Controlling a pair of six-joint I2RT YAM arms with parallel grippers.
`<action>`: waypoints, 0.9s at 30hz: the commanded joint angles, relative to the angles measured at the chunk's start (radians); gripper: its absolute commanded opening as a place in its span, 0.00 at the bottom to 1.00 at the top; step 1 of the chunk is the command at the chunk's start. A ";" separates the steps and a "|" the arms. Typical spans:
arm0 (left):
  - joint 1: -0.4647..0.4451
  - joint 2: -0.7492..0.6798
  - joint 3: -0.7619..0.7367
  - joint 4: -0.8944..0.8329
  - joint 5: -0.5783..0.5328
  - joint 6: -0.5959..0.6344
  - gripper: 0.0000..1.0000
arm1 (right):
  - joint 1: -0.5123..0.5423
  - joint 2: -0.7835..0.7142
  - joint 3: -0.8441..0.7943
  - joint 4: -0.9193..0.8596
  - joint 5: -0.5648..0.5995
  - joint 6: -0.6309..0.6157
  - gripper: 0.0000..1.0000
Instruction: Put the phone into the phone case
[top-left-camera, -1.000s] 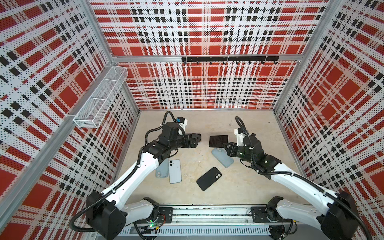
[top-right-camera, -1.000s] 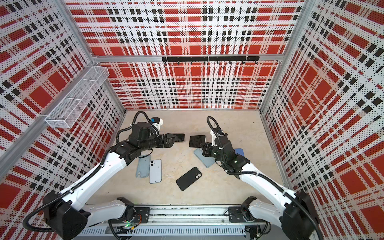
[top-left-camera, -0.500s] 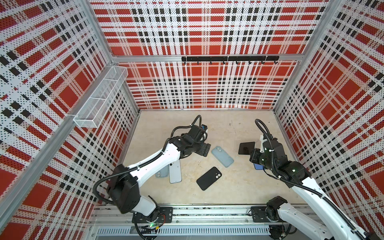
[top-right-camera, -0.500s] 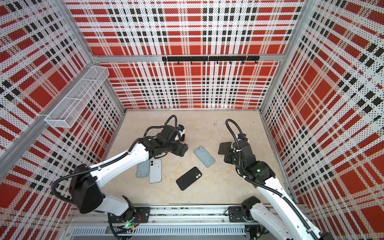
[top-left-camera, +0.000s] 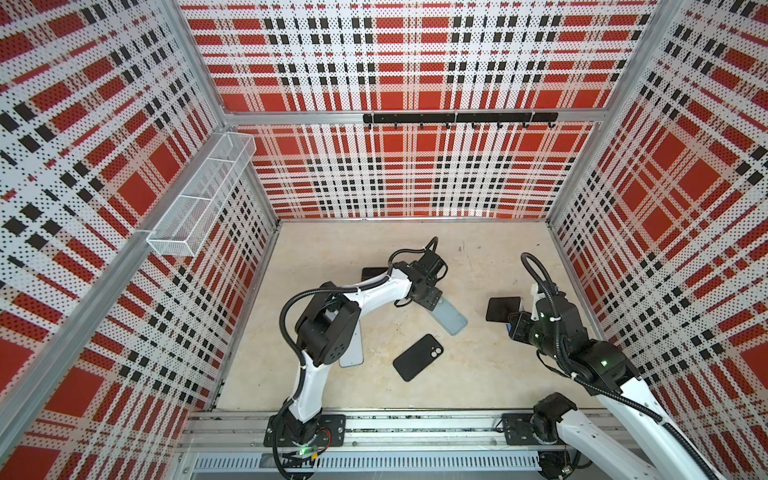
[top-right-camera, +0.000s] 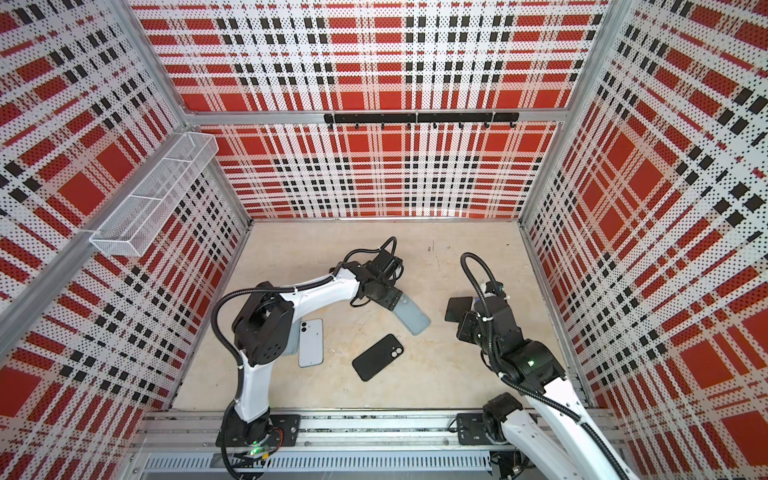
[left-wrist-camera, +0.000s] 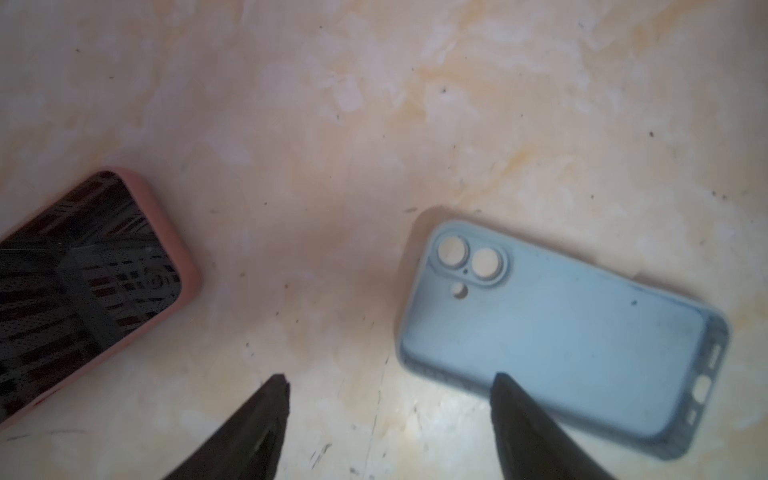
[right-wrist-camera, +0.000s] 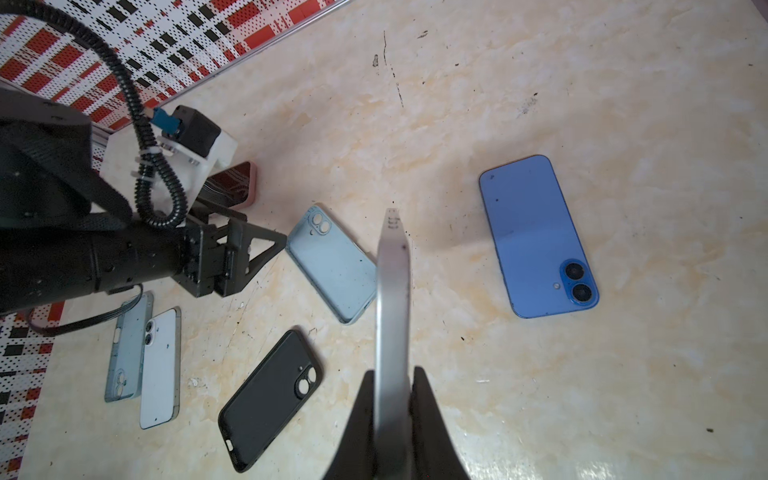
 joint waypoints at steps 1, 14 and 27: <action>0.002 0.062 0.060 -0.002 0.018 -0.001 0.72 | -0.004 -0.016 -0.005 0.064 0.008 0.007 0.00; 0.034 0.143 0.064 0.017 0.068 -0.033 0.38 | -0.005 0.004 -0.005 0.081 0.010 -0.001 0.00; 0.113 -0.055 -0.220 0.119 0.047 -0.157 0.14 | -0.005 0.042 -0.026 0.165 -0.074 -0.015 0.00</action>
